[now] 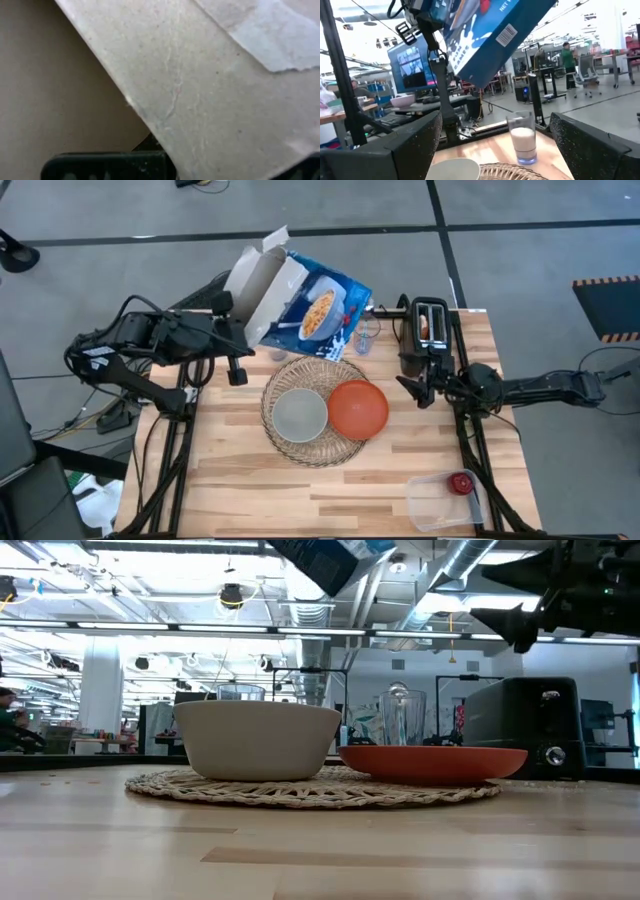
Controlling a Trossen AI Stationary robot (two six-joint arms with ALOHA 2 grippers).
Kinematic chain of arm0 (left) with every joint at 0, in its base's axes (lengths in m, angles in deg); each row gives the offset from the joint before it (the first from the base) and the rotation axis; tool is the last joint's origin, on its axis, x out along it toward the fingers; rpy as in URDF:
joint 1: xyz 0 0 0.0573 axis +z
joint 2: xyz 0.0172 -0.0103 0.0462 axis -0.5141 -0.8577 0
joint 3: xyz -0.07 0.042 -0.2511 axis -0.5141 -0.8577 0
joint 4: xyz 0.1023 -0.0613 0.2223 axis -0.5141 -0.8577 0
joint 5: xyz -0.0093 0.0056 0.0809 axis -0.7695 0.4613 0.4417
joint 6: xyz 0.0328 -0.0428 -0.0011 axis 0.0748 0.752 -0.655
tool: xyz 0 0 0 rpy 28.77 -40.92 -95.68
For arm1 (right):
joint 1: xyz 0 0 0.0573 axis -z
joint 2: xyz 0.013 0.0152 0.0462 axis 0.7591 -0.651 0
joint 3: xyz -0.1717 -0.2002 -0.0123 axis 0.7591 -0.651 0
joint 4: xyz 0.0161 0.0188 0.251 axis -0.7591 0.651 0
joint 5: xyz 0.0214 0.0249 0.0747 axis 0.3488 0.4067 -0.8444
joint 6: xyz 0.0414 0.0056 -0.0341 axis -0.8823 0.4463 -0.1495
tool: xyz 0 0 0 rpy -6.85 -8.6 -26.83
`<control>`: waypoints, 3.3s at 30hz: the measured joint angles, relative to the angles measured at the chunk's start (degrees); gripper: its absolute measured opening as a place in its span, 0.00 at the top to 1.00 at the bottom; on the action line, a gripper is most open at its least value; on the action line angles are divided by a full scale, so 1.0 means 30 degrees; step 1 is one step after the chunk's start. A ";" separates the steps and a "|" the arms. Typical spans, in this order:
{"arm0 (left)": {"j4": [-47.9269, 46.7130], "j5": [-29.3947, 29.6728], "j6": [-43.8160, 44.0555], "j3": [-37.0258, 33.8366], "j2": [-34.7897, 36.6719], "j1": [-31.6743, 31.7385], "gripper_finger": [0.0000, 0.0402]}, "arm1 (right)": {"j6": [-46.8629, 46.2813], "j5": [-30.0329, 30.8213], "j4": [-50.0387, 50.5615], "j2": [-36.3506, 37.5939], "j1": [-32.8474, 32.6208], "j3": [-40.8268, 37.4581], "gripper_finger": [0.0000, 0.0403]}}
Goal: Arrange a breakfast setting
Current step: Pour the cereal from the cereal box into the white bowl
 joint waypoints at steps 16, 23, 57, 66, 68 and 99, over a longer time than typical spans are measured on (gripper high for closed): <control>0.1255 -0.0628 -0.0864 -0.0015 -0.0397 -0.1561 1.00 | -0.0737 -0.2353 -0.5876 -0.4672 0.0575 0.0017 0.02; 0.1404 -0.0732 -0.0842 -0.0015 -0.0397 -0.2070 1.00 | -0.2790 -0.6537 -0.9273 -0.7716 0.3404 0.0507 0.02; 0.2254 -0.1720 -0.1374 -0.0015 -0.0397 -0.2311 1.00 | -0.5214 -1.9497 -1.5253 -1.9039 0.7074 1.0249 0.02; 0.1990 0.0823 -0.1019 -0.0095 -0.0397 -0.2311 1.00 | -0.6476 -1.9812 -1.5265 -1.8752 0.6453 1.0276 0.02; 0.1692 0.1325 -0.0815 -0.0102 -0.0397 -0.2318 1.00 | -0.7088 -1.9565 -1.5253 -1.8758 0.6461 1.0276 0.02; 0.2249 0.2168 -0.0835 -0.0102 -0.2094 -0.1749 1.00 | -0.7137 -1.4672 -1.4394 -1.8864 0.6209 1.1044 0.04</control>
